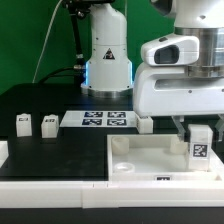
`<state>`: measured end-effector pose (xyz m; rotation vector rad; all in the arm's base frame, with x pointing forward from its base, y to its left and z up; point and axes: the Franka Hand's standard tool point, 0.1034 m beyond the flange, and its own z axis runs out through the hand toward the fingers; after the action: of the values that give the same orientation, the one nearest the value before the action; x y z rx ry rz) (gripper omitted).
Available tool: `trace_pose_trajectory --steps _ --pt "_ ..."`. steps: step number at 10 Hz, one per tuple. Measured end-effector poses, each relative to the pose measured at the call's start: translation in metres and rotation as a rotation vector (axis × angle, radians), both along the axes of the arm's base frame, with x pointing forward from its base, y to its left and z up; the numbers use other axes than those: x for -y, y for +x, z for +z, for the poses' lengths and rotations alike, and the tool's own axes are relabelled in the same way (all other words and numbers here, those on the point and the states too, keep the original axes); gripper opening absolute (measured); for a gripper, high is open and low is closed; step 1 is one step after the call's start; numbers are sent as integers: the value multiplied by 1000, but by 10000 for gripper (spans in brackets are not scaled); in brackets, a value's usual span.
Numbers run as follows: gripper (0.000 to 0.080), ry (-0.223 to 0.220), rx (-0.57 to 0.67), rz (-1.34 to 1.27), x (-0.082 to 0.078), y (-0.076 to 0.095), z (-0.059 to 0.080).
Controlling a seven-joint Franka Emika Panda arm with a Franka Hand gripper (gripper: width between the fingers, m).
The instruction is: Assemble one leg
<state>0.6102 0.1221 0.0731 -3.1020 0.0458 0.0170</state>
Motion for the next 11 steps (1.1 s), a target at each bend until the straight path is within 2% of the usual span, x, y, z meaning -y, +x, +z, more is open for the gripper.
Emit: trace_pose_trajectory --steps 3,7,9,11 --pt "289 -2 -4 -102 1 0 1" --pt "291 4 -47 -740 0 -1 -1" --pt "291 15 -66 -992 0 -1 -1" --pt "291 5 -75 -1216 -3 -1 -1"
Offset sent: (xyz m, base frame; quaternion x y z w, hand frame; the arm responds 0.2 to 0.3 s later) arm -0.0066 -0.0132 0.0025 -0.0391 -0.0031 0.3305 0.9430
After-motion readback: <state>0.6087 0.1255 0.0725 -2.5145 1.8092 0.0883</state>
